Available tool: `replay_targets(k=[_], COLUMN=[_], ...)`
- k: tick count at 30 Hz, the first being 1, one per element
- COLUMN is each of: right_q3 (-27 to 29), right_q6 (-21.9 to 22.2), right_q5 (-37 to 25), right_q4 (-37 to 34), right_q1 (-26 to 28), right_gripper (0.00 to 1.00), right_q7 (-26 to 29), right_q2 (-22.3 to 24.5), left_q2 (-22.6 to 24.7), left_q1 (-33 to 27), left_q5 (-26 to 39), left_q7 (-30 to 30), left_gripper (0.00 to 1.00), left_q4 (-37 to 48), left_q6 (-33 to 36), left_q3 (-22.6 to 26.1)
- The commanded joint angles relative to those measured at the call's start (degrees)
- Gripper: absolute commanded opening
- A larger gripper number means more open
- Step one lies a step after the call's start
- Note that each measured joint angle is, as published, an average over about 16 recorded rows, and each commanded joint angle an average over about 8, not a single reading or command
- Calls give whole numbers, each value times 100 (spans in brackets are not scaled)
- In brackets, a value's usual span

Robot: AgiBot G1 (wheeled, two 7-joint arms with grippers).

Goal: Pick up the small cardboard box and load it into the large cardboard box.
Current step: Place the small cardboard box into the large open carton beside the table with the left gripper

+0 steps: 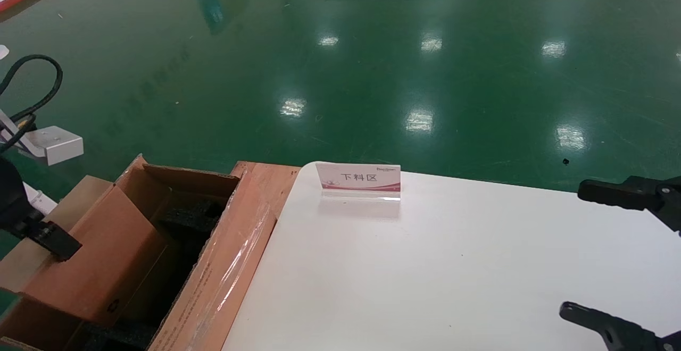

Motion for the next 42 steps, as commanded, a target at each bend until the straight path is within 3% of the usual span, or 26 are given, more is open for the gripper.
replay_targets(k=[1,14,42], right_q3=[-1,-5,-13], right_q6=[0,2,6], right_q5=[0,3,9], right_q4=[0,0,0], right_q1=[0,1,3], right_gripper=[100,100,100], right_q7=[0,-2,-7], right_q2=[0,2,5], left_q2=[-54,-212,58], left_q1=[20,301,1132], left_q5=[94,410,633], left_q7=[-80,-423,-514], left_gripper=[0,0,0], left_q4=[-82,-205,249], left_q6=[-60,-462,-1008], left_q3=[-4,-32,-57])
